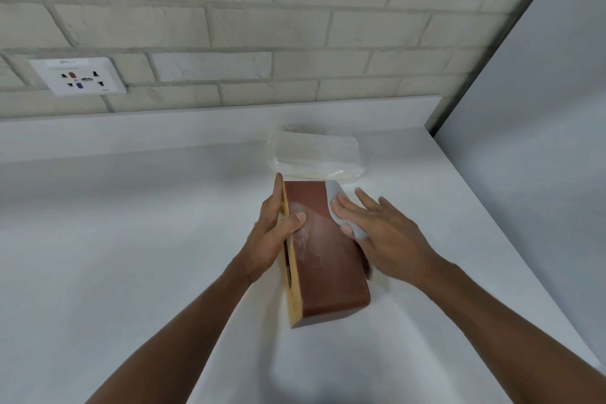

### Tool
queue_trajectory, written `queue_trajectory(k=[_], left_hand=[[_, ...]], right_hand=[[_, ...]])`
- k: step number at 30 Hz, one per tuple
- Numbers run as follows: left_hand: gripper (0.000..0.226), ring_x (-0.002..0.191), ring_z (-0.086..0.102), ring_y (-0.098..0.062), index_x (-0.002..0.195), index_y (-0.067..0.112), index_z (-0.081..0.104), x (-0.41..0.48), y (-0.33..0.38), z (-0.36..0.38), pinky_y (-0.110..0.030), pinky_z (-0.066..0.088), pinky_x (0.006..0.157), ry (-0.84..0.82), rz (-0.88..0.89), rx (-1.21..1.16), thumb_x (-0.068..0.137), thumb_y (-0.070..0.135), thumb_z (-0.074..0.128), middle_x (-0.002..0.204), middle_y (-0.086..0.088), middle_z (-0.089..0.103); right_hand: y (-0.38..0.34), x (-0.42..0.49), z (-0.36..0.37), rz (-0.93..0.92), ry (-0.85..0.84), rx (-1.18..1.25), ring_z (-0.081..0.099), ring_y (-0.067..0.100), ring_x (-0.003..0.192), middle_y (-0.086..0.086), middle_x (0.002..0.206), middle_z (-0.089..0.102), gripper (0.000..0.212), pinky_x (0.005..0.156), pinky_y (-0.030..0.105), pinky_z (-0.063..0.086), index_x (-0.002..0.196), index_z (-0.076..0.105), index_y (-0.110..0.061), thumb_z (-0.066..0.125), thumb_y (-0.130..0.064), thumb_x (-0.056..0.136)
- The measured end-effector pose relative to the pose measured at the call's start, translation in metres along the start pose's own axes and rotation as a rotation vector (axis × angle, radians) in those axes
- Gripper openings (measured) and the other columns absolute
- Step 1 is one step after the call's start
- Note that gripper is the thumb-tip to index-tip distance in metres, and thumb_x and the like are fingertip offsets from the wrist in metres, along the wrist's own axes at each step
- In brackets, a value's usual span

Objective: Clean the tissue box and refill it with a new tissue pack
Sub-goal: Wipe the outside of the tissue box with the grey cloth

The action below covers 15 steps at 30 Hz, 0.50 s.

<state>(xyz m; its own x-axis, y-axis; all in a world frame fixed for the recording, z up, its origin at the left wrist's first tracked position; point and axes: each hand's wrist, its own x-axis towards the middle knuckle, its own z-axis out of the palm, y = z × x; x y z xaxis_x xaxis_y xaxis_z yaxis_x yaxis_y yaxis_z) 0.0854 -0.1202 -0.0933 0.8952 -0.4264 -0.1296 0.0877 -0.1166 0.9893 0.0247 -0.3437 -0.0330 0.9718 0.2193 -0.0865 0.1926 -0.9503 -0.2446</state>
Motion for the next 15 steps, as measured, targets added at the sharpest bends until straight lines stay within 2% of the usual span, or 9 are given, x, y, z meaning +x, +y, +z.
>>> queue_trajectory(k=[3, 5, 7, 9, 11, 13, 15], left_hand=[[0.091, 0.148, 0.031, 0.003, 0.163, 0.052, 0.006, 0.001, 0.001, -0.002, -0.044, 0.025, 0.129, -0.011, -0.003, -0.010, 0.089, 0.050, 0.060, 0.158, 0.014, 0.037], [0.089, 0.151, 0.027, 0.001, 0.163, 0.051, 0.006, 0.002, 0.002, -0.003, -0.046, 0.023, 0.129, -0.012, -0.007, -0.018, 0.092, 0.045, 0.059, 0.162, 0.015, 0.033], [0.088, 0.154, 0.025, -0.001, 0.162, 0.053, 0.007, 0.001, 0.001, -0.003, -0.048, 0.023, 0.129, -0.004, -0.002, -0.021, 0.092, 0.044, 0.059, 0.164, 0.017, 0.030], [0.088, 0.152, 0.026, 0.001, 0.161, 0.056, 0.008, 0.001, 0.001, -0.002, -0.047, 0.024, 0.129, -0.001, 0.004, -0.001, 0.090, 0.051, 0.060, 0.163, 0.018, 0.032], [0.091, 0.147, 0.030, 0.005, 0.158, 0.061, 0.008, 0.001, 0.001, -0.002, -0.046, 0.026, 0.128, 0.002, -0.013, 0.015, 0.084, 0.060, 0.060, 0.159, 0.019, 0.035], [0.092, 0.146, 0.033, 0.003, 0.158, 0.061, 0.008, 0.002, 0.000, -0.001, -0.047, 0.027, 0.127, 0.009, -0.012, 0.015, 0.082, 0.062, 0.060, 0.158, 0.016, 0.038], [0.092, 0.151, 0.032, -0.005, 0.160, 0.058, 0.009, 0.004, -0.002, -0.001, -0.050, 0.029, 0.126, 0.006, -0.001, -0.013, 0.084, 0.057, 0.061, 0.161, 0.012, 0.036]], right_hand=[[-0.015, 0.037, -0.010, 0.017, 0.020, 0.013, 0.016, 0.019, 0.151, -0.012, 0.160, 0.030, 0.043, 0.118, 0.044, 0.020, 0.149, 0.036, -0.030, 0.029, -0.036, 0.107], [-0.030, 0.046, -0.008, -0.083, 0.038, 0.056, 0.019, 0.020, 0.151, -0.007, 0.158, 0.036, 0.042, 0.118, 0.045, 0.020, 0.148, 0.041, -0.025, 0.034, -0.030, 0.107], [-0.028, 0.036, 0.000, -0.208, 0.015, 0.049, 0.017, 0.018, 0.151, -0.008, 0.158, 0.036, 0.044, 0.119, 0.044, 0.014, 0.149, 0.040, -0.028, 0.036, -0.025, 0.106], [-0.011, 0.031, -0.003, -0.184, -0.018, 0.005, 0.008, 0.010, 0.152, -0.019, 0.159, 0.027, 0.045, 0.121, 0.045, 0.005, 0.150, 0.032, -0.040, 0.033, -0.029, 0.107], [0.000, 0.037, -0.010, -0.084, -0.011, -0.049, 0.006, 0.010, 0.152, -0.023, 0.158, 0.025, 0.044, 0.122, 0.049, 0.003, 0.149, 0.031, -0.046, 0.032, -0.033, 0.107], [-0.012, 0.044, -0.010, -0.057, 0.002, -0.015, 0.009, 0.012, 0.152, -0.018, 0.159, 0.027, 0.043, 0.121, 0.051, 0.005, 0.148, 0.034, -0.043, 0.032, -0.034, 0.107], [-0.029, 0.047, -0.003, -0.130, 0.000, 0.030, 0.009, 0.012, 0.152, -0.015, 0.160, 0.027, 0.046, 0.122, 0.048, 0.006, 0.150, 0.034, -0.039, 0.036, -0.028, 0.106]])
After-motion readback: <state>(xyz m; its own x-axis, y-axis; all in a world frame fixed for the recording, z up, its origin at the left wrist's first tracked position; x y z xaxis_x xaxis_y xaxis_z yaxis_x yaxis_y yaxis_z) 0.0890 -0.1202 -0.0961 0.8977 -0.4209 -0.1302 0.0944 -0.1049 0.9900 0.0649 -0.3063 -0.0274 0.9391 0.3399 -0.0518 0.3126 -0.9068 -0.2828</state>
